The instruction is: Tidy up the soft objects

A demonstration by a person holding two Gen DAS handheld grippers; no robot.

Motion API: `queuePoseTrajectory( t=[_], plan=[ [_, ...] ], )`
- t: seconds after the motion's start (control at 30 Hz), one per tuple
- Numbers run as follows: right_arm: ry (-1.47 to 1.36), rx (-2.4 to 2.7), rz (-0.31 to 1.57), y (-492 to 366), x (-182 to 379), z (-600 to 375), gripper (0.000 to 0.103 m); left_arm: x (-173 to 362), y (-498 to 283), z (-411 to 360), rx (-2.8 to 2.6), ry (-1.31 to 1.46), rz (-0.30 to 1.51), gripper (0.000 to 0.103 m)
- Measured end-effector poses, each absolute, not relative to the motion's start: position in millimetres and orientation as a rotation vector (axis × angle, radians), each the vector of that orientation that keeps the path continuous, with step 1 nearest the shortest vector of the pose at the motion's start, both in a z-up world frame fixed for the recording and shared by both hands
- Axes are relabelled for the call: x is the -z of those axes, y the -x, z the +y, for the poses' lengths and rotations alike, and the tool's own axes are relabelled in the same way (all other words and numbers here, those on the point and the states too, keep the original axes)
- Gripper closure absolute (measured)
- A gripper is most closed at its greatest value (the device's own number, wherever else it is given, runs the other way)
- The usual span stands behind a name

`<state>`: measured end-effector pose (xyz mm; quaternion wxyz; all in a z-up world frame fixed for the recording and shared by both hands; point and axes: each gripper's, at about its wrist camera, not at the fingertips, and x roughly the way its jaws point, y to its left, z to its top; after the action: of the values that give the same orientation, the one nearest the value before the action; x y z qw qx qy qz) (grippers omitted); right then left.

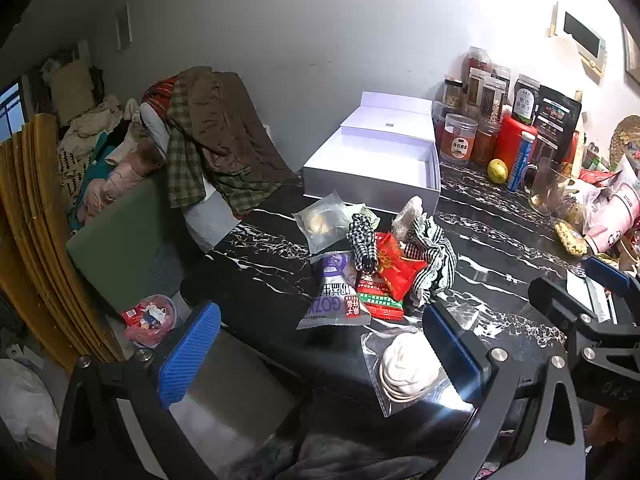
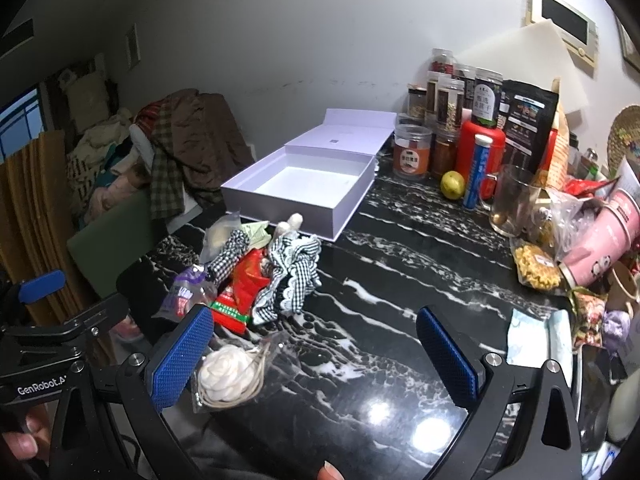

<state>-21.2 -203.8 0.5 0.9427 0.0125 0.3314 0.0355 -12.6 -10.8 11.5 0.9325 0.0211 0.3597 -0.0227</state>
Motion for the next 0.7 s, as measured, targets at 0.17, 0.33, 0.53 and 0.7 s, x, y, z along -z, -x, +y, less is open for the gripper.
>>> queuePoseTrajectory(
  t=[0.17,0.33,0.53,0.7],
  plan=[
    [-0.033,-0.079,0.672,26.6,-0.1,-204.6,0.000,-11.9,19.4,-9.9,0.052,-0.039,0.730,0.000],
    [-0.033,-0.083,0.671,31.6,0.0,-205.0,0.000,-10.7,27.0,-8.5,0.056,-0.037,0.725,0.000],
    [-0.041,-0.094,0.691,40.8,8.3,-206.2,0.000,-3.2,34.8,-9.9,0.074,-0.037,0.741,0.000],
    [-0.051,-0.083,0.713,49.3,18.8,-210.8,0.000,6.3,43.0,-13.1,0.118,-0.031,0.761,0.000]
  ],
)
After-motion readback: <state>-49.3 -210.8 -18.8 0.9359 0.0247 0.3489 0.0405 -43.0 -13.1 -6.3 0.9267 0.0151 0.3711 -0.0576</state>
